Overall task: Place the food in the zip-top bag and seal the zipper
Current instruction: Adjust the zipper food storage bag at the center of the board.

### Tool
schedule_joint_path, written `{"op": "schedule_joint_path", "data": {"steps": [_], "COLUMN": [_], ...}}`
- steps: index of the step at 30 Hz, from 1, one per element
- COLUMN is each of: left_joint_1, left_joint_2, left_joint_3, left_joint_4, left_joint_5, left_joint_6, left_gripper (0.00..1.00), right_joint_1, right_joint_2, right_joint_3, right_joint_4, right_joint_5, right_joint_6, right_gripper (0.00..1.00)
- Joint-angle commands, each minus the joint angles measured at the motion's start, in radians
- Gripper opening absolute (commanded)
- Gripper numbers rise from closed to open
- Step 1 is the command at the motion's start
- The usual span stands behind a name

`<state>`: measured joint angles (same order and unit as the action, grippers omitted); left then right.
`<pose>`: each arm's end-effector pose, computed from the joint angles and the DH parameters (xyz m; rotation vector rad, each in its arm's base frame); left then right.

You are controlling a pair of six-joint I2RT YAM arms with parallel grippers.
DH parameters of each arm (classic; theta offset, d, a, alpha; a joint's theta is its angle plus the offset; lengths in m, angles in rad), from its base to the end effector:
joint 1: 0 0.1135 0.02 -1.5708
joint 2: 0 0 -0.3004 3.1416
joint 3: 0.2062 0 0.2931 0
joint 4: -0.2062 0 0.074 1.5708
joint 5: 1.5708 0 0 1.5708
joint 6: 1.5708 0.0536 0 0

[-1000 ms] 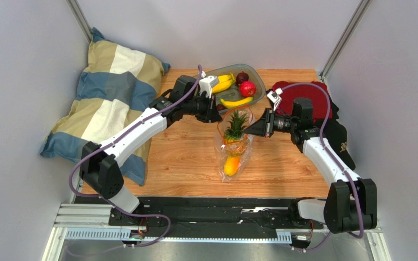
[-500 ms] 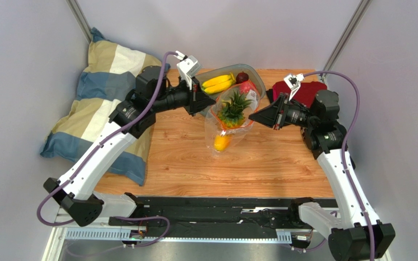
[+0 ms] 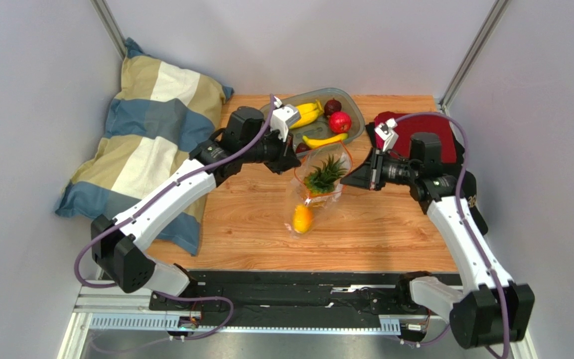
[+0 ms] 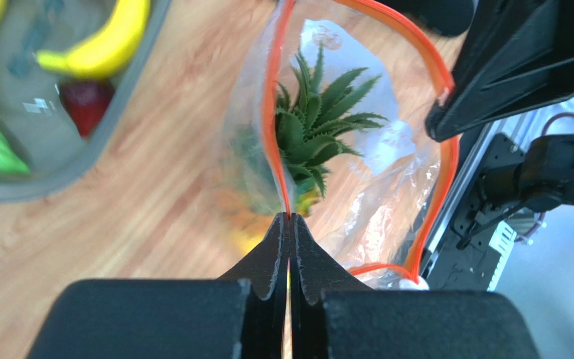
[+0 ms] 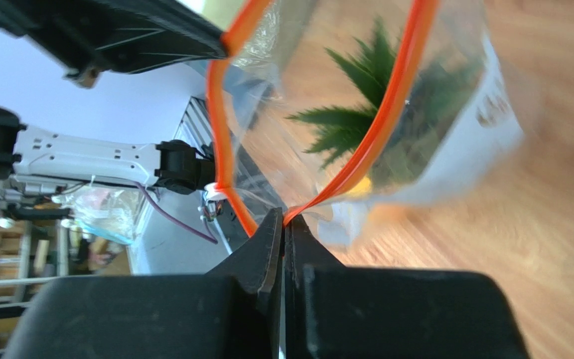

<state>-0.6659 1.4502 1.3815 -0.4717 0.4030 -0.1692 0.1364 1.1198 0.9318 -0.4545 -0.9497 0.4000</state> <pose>0.2858 -0.2512 0.3885 0.7827 2.0575 -0.9104 0.2579 0.0794 0.3262 -0.2644 2.1909 1.3429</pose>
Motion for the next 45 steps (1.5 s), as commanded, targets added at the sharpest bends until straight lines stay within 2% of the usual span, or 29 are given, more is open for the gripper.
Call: {"op": "schedule_joint_path", "data": {"steps": [1,3,5,7,11,15,16,17,18,20,21,23,27,33,36,39,45], "left_joint_1": [-0.021,-0.021,-0.02,-0.008,0.015,0.031,0.037,0.064,0.077,0.116,0.133,0.156,0.199,0.241,0.267,0.269,0.27], "left_joint_2": [-0.099,-0.067,-0.021,0.048,0.14,0.237,0.249,0.259,0.269,0.289,0.327,0.369,0.533,0.816,0.891,0.92,0.98], "left_joint_3": [0.057,0.059,0.077,0.116,0.188,0.27,0.28,0.283,0.275,0.289,0.336,0.388,0.529,0.818,0.863,0.84,0.837], "left_joint_4": [0.125,0.117,0.088,0.064,0.073,0.052,0.048,0.06,0.105,0.136,0.136,0.148,0.194,0.124,0.13,0.172,0.185], "left_joint_5": [0.0,0.005,0.003,0.028,0.031,0.037,0.051,0.091,0.092,0.085,0.079,0.056,-0.071,-0.188,-0.222,-0.276,-0.285], "left_joint_6": [0.045,0.053,0.059,0.074,0.088,0.148,0.158,0.154,0.139,0.123,0.119,0.105,0.114,0.139,0.079,0.043,-0.004], "left_gripper": [0.0,0.0,0.0,0.0,0.0,0.0,0.03,0.1,0.28,0.44,0.59,0.65,0.68,0.7,0.69,0.68,0.68], "right_joint_1": [0.015,0.034,0.026,0.005,-0.03,-0.052,-0.057,-0.06,-0.061,-0.067,-0.073,-0.089,-0.09,-0.092,-0.092,-0.092,-0.092], "right_joint_2": [-0.142,-0.155,-0.135,-0.111,-0.034,-0.018,-0.021,-0.028,-0.044,-0.06,-0.072,-0.08,-0.069,-0.052,-0.049,-0.045,-0.035], "right_joint_3": [0.087,0.111,0.096,0.064,-0.005,0.004,0.007,0.009,0.006,0.001,-0.007,-0.016,-0.01,0.004,0.002,-0.001,-0.005], "right_joint_4": [0.138,0.081,-0.05,-0.107,-0.116,-0.108,-0.111,-0.112,-0.113,-0.118,-0.124,-0.124,-0.119,-0.115,-0.11,-0.105,-0.095], "right_joint_5": [-0.101,-0.013,0.05,0.103,0.092,0.068,0.065,0.066,0.071,0.081,0.091,0.094,0.088,0.089,0.085,0.083,0.085], "right_joint_6": [0.047,-0.002,-0.145,-0.167,-0.161,-0.155,-0.155,-0.161,-0.164,-0.17,-0.174,-0.17,-0.156,-0.155,-0.148,-0.145,-0.139], "right_gripper": [0.0,0.0,0.0,0.0,0.0,0.0,0.0,0.0,0.0,0.0,0.0,0.0,0.0,0.0,0.0,0.0,0.0]}}
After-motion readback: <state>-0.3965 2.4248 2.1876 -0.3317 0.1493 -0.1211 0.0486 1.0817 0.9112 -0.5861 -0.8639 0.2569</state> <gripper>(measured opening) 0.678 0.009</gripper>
